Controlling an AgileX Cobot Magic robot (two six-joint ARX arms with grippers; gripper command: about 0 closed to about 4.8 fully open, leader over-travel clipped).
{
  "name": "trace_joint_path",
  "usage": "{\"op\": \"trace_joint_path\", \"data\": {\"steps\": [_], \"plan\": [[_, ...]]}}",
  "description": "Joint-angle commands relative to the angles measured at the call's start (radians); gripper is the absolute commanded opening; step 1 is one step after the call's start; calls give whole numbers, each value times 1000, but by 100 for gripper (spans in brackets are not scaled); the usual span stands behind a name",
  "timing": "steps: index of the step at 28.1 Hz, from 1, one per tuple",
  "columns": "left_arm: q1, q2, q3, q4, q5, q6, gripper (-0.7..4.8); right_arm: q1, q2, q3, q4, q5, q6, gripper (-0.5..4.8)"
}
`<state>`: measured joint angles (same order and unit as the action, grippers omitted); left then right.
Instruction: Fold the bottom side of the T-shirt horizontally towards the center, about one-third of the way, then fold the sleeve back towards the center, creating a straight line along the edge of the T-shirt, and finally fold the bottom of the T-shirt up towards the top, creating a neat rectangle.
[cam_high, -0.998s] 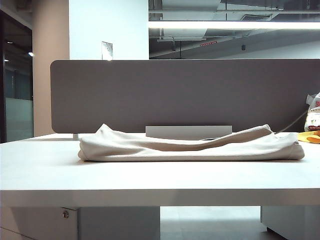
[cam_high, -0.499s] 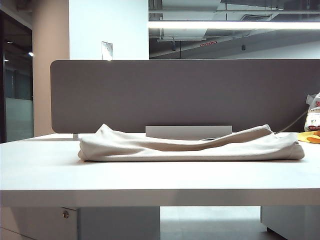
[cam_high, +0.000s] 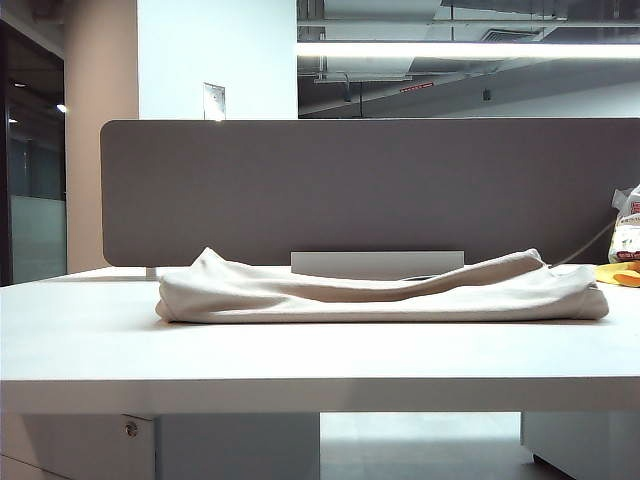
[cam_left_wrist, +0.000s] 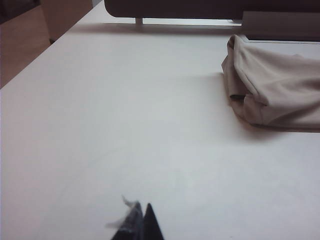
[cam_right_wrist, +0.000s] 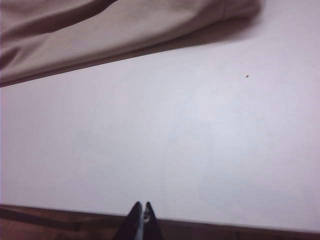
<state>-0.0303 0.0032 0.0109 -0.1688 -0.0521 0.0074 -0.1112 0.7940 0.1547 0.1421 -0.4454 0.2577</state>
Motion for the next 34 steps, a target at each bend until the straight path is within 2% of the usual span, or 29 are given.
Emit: {"op": "trace_joint_path", "data": {"steps": [1,9,11,14,16,18,21,26,28,31,34], "plan": [[-2,0,-3,-16,7,3,-5,-1,0,0,13,-1,3,-6],[-2,0,-3,-16,7,3,-5,5,-34,-1,11,24,-11,-6],[-2,0,-4,-17,7,3,-5,25,-100,-2,16,84,-105,-6],[-2,0,-4,-16,7,3,-5,103,-280,-15,-4,303,-216,-6],[-2,0,-3,-17,7,3,-5,141,-382,-50,-3,403,-240,-6],[-2,0,-3,-16,7,3,-5,149,-448,-84,-3,441,-240,-6],[-2,0,-3,-16,8,3,-5,148,-560,-150,-3,443,-235,-6],[-2,0,-3,-17,7,3,-5,146,-621,-149,-41,449,-244,-6],[-2,0,-3,-17,7,3,-5,146,-666,-149,-87,451,-248,-6],[-2,0,-3,-16,8,3,-5,146,-785,-150,-257,454,-267,-6],[-3,0,-3,-16,7,3,-5,146,-791,-149,-254,455,-286,-6]]}}
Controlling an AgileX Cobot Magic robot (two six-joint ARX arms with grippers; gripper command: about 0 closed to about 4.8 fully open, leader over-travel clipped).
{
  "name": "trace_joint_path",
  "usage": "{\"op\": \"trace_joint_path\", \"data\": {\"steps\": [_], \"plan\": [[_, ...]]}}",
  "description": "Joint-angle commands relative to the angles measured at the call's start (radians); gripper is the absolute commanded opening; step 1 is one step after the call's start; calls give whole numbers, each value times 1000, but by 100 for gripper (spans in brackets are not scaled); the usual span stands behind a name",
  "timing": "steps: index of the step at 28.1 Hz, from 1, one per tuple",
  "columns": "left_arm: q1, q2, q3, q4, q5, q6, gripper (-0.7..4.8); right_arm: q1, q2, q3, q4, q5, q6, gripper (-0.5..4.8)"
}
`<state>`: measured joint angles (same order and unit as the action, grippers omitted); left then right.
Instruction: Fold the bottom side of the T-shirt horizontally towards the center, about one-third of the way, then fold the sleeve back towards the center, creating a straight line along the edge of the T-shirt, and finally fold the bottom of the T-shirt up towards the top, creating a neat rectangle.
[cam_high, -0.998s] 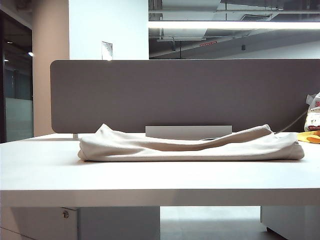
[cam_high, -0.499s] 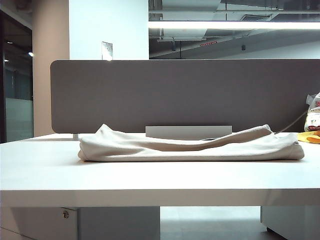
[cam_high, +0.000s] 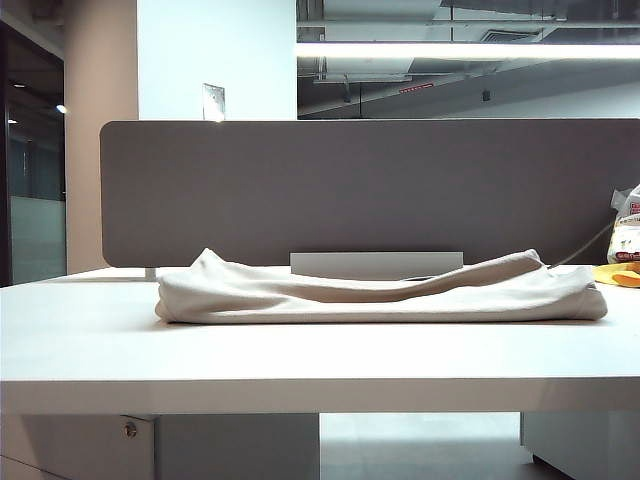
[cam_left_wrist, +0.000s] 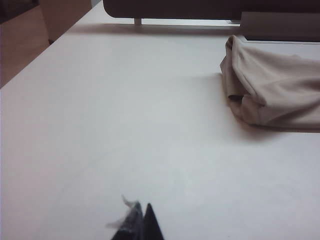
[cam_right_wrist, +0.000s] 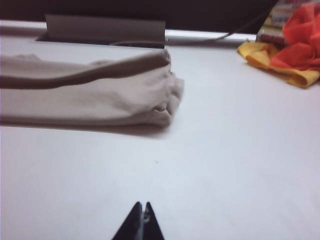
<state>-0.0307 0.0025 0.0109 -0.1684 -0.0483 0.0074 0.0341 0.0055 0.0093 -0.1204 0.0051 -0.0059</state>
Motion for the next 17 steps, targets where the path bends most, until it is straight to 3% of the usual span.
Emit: {"op": "trace_joint_path", "data": {"steps": [1,17], "plan": [[-2,1,-4,-17,3,3,-5,1,-3,-4,8,4,-25,-6],[-2,1,-3,-17,3,3,-5,2,-3,-4,31,0,-24,-6]]}}
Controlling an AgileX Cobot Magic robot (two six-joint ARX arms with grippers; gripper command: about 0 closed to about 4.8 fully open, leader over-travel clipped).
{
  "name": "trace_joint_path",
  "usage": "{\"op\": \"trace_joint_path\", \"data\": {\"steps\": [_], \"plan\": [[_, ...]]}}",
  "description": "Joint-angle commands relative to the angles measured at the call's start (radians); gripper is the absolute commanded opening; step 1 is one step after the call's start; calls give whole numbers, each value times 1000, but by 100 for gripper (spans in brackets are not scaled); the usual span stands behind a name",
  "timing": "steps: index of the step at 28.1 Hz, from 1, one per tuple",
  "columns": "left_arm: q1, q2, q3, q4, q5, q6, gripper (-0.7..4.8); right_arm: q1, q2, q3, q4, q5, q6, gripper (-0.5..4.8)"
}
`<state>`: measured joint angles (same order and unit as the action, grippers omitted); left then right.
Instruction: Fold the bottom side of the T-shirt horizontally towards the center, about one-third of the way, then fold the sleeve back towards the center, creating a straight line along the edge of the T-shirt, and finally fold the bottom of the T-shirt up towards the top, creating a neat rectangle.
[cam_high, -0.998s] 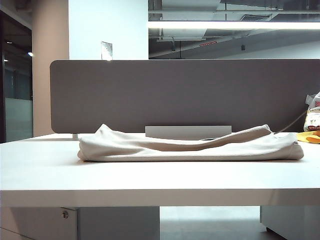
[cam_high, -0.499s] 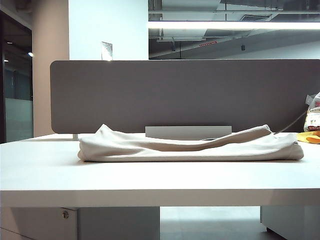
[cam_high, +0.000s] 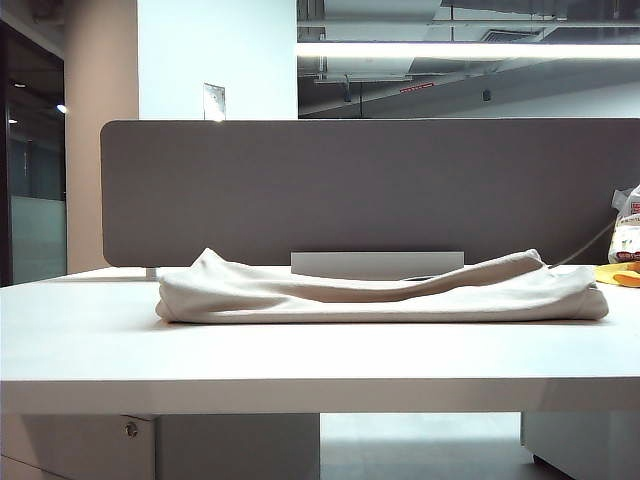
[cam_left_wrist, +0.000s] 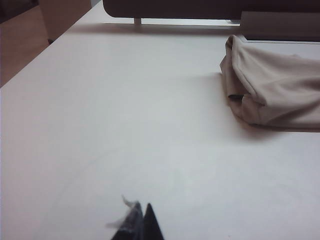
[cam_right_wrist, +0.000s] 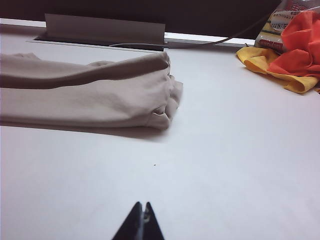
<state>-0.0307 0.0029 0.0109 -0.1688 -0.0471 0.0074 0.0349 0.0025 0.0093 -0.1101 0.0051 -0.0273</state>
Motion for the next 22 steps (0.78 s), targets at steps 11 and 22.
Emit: {"op": "trace_joint_path", "data": {"steps": [11,22], "plan": [[16,0,-4,-16,7,3,-5,1,0,-4,20,0,-3,-6],[42,0,-4,-17,14,3,-5,1,0,-4,20,0,-3,-6]]}}
